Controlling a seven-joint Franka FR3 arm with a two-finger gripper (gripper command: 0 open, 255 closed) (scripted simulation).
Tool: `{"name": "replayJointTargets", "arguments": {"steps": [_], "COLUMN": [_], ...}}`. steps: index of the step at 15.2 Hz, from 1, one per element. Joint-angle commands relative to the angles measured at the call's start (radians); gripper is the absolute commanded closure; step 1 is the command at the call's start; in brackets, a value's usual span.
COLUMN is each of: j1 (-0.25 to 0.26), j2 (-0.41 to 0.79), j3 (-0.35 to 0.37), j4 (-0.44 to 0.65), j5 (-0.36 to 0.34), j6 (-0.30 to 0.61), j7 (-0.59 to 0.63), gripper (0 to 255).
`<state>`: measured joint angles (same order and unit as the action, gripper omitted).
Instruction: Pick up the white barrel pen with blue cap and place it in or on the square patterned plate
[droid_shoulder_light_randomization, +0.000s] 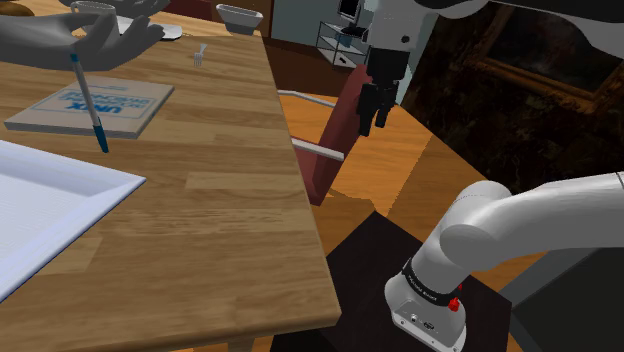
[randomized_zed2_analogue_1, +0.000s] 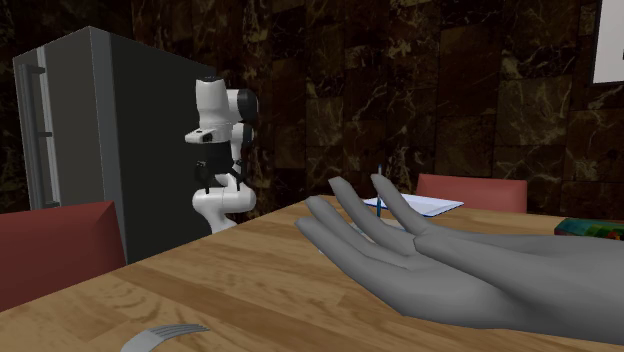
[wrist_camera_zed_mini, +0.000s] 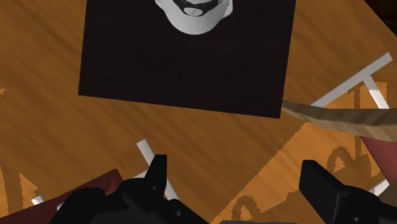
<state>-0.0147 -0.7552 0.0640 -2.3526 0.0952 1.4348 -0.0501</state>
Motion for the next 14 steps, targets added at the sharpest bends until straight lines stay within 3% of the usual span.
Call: {"name": "replayJointTargets", "arguments": {"steps": [1,14], "j1": [0.0,0.093], "j2": [0.0,0.096], "j3": [0.0,0.226], "j4": [0.0,-0.05], "j5": [0.0,0.145], "j6": [0.0,0.492], "j7": [0.0,0.129], "gripper": [0,0]}}
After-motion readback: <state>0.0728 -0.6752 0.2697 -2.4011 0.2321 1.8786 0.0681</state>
